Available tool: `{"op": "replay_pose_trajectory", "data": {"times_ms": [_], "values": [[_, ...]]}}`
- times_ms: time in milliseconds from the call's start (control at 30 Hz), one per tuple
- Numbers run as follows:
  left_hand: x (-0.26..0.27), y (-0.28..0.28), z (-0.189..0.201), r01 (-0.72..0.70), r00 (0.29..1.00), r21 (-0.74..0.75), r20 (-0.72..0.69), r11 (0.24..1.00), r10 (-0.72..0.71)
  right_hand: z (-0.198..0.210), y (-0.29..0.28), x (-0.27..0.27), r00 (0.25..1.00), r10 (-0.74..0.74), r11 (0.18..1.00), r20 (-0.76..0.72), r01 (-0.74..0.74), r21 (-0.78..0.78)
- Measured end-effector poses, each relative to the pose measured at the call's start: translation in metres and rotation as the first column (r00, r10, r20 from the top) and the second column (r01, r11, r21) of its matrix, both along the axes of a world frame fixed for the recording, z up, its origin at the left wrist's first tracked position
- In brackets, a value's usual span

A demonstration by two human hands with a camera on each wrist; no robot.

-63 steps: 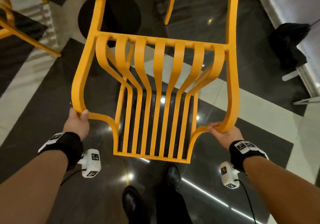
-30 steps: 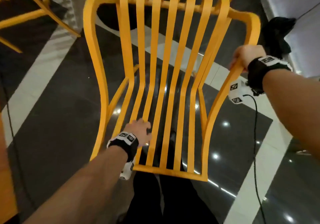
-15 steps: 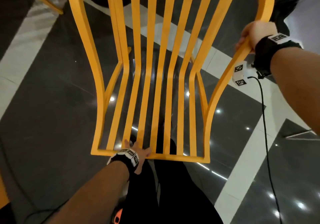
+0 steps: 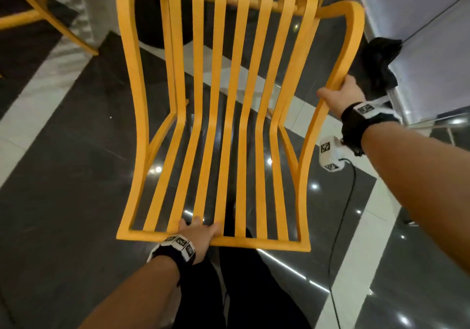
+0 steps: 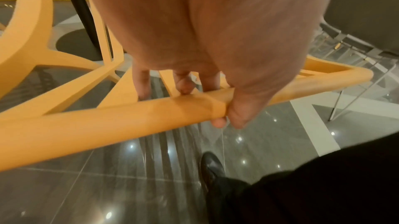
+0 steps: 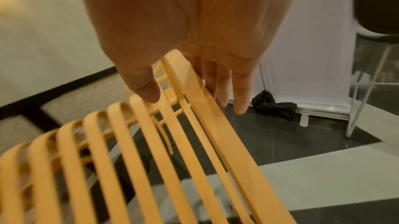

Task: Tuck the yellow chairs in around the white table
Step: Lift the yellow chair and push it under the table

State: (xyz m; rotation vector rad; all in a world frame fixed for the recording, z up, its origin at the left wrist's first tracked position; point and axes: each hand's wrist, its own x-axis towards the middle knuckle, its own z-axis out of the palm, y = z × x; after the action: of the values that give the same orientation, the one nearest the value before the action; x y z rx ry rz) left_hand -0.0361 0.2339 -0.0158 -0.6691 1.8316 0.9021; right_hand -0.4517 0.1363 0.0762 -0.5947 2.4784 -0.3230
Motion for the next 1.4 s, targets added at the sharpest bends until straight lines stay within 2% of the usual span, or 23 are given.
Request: {"op": "replay_pose_trajectory", "data": {"times_ms": [67,133,167,200,267,300,333,400,500,533,600,666,766,933,1166,1400], "values": [[-0.007,-0.012,0.02,-0.074,0.996,0.012,-0.038,0.997,0.074,0.0,0.027,0.032,0.988,0.156,0.986,0.007,-0.156,0.06],[-0.012,-0.022,0.037,-0.148,0.985,0.001,-0.084,0.989,0.148,0.004,0.056,0.069,0.929,0.344,0.919,0.136,-0.363,0.153],[-0.013,-0.026,0.043,-0.175,0.98,-0.026,-0.103,0.984,0.172,0.006,0.072,0.086,0.859,0.453,0.837,0.237,-0.502,0.22],[-0.017,-0.031,0.054,-0.182,0.974,-0.053,-0.147,0.982,0.172,0.01,0.089,0.1,0.774,0.533,0.716,0.342,-0.628,0.305],[-0.022,-0.04,0.067,-0.192,0.96,-0.114,-0.226,0.975,0.163,0.016,0.124,0.12,0.634,0.61,0.456,0.475,-0.771,0.444],[-0.025,-0.046,0.077,-0.219,0.948,-0.138,-0.265,0.966,0.177,0.019,0.139,0.127,0.614,0.625,0.381,0.483,-0.779,0.498],[-0.028,-0.052,0.087,-0.232,0.936,-0.162,-0.306,0.959,0.175,0.019,0.15,0.129,0.627,0.639,0.364,0.446,-0.757,0.544],[-0.037,-0.065,0.11,-0.257,0.91,-0.198,-0.378,0.946,0.168,0.024,0.152,0.126,0.691,0.66,0.441,0.295,-0.674,0.593],[-0.035,-0.096,0.139,-0.317,0.869,-0.259,-0.465,0.912,0.17,0.04,0.13,0.112,0.697,0.693,0.502,0.186,-0.651,0.569],[-0.027,-0.112,0.144,-0.312,0.889,-0.312,-0.43,0.897,0.16,0.046,0.122,0.107,0.692,0.701,0.512,0.176,-0.659,0.552],[-0.004,-0.146,0.148,-0.26,0.958,-0.444,-0.226,0.857,0.174,0.056,0.109,0.099,0.687,0.712,0.536,0.142,-0.663,0.522],[0.013,-0.172,0.154,-0.178,0.983,-0.517,-0.063,0.837,0.17,0.059,0.099,0.091,0.718,0.69,0.581,0.093,-0.626,0.521],[0.011,-0.181,0.162,-0.188,0.981,-0.504,-0.051,0.843,0.188,0.059,0.09,0.083,0.805,0.59,0.641,0.063,-0.515,0.569],[0.016,-0.169,0.164,-0.252,0.965,-0.533,-0.081,0.808,0.248,0.063,0.078,0.085,0.778,0.628,0.611,0.024,-0.511,0.605],[0.048,-0.173,0.181,-0.367,0.92,-0.543,-0.094,0.755,0.38,0.086,0.033,0.103,0.689,0.725,0.563,0.017,-0.606,0.562],[0.085,-0.185,0.2,-0.491,0.837,-0.575,-0.103,0.655,0.537,0.107,-0.023,0.138,0.608,0.794,0.523,0.002,-0.686,0.506]]}}
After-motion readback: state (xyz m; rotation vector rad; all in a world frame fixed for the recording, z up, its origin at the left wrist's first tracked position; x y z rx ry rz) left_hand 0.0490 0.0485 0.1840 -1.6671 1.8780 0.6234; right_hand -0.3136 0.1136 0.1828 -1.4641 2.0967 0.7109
